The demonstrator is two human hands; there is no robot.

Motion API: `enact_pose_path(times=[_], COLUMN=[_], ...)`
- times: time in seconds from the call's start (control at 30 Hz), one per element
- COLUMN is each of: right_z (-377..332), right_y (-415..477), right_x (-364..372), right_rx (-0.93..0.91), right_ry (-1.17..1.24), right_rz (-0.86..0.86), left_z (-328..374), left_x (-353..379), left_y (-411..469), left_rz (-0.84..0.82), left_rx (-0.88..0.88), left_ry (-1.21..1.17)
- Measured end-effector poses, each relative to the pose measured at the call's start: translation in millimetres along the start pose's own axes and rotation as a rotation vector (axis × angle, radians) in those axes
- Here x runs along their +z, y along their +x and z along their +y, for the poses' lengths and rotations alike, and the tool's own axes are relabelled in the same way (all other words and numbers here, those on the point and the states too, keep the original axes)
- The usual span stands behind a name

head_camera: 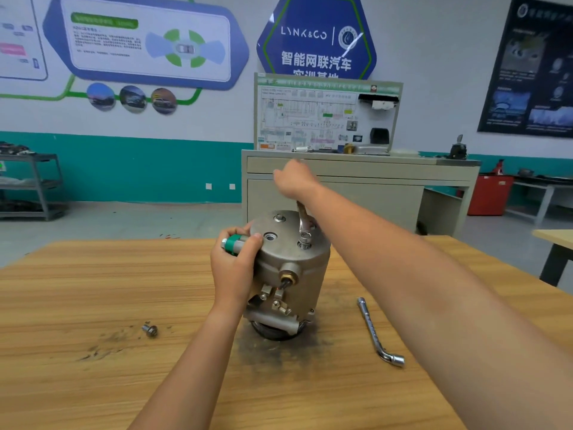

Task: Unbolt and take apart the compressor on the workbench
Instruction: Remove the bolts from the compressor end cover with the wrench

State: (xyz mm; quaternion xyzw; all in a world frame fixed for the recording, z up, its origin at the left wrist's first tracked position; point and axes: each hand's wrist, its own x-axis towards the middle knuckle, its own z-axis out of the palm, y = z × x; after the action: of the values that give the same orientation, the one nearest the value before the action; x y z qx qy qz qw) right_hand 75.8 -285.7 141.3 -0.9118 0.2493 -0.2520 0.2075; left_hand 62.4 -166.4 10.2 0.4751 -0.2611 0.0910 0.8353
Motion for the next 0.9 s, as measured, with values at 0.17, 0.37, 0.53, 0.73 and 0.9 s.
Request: enact_pose_path(times=[0.17, 0.37, 0.53, 0.73, 0.9], right_z=[-56, -17, 53, 89, 101], right_y=[-66, -201, -246, -184, -84], right_x=[30, 42, 23, -5, -22], right_rx=[-0.418, -0.866, -0.546, -0.028, 0.220], right_ry=[-0.103, 0.154, 0.883, 1.085, 0.967], right_rz=[0.002, 0.364, 0.494, 0.781, 0.552], left_z=[-2, -9, 2, 4, 4], left_x=[0, -4, -9, -10, -14], left_y=[1, -16, 0, 0, 1], left_rz=[0.004, -0.078, 0.039, 0.021, 0.012], left_rx=[0.047, 0.051, -0.028, -0.038, -0.051], left_ry=[0.042, -0.355, -0.024, 0.013, 0.050])
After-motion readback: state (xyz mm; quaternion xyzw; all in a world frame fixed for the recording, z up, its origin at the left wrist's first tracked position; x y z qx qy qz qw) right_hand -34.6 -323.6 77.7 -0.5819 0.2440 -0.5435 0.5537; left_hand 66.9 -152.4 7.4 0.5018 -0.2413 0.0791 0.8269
